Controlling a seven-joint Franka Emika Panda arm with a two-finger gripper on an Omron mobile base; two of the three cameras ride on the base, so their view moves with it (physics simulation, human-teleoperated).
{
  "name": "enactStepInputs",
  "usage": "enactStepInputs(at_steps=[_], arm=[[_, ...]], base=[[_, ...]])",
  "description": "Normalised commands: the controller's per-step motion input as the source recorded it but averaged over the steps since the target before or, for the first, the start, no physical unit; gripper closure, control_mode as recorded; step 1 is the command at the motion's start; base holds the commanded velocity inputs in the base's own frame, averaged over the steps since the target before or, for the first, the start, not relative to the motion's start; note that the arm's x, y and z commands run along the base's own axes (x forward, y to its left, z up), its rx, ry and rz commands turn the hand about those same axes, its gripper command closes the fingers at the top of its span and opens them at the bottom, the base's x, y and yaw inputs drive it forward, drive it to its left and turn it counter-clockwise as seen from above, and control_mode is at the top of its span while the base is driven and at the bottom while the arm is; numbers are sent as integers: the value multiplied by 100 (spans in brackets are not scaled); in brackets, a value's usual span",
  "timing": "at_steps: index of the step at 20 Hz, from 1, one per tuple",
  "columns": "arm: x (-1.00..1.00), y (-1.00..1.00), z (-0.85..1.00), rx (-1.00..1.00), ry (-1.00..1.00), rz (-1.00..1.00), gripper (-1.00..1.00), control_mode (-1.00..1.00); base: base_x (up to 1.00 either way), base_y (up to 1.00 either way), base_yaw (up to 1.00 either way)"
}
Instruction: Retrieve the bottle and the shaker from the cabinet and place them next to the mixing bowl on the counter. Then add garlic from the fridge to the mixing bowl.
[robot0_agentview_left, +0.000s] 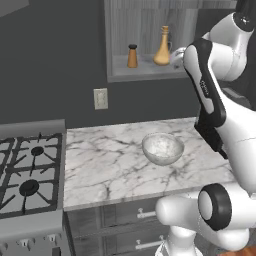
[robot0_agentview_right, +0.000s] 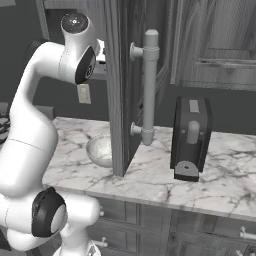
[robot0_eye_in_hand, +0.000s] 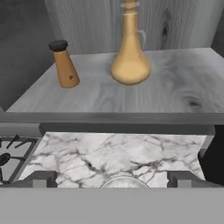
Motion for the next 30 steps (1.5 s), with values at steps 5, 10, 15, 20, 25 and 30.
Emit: enactStepInputs(at_steps=[5,10,15,20,25,30], arm=[[29,-11,6,0,-20,0,-100,-100],[28,-3,23,0,-11,0,-100,-100],[31,-9,51,0,0,0,-100,-100],[31,-17,47,3,3,0,-100,-100],[31,-7,10,0,0,0,-100,-100],[35,0,0,-2,0,0,-100,-100]], base=[[0,0,0],[0,0,0],[0,0,0],[0,0,0],[0,0,0],[0,0,0]])
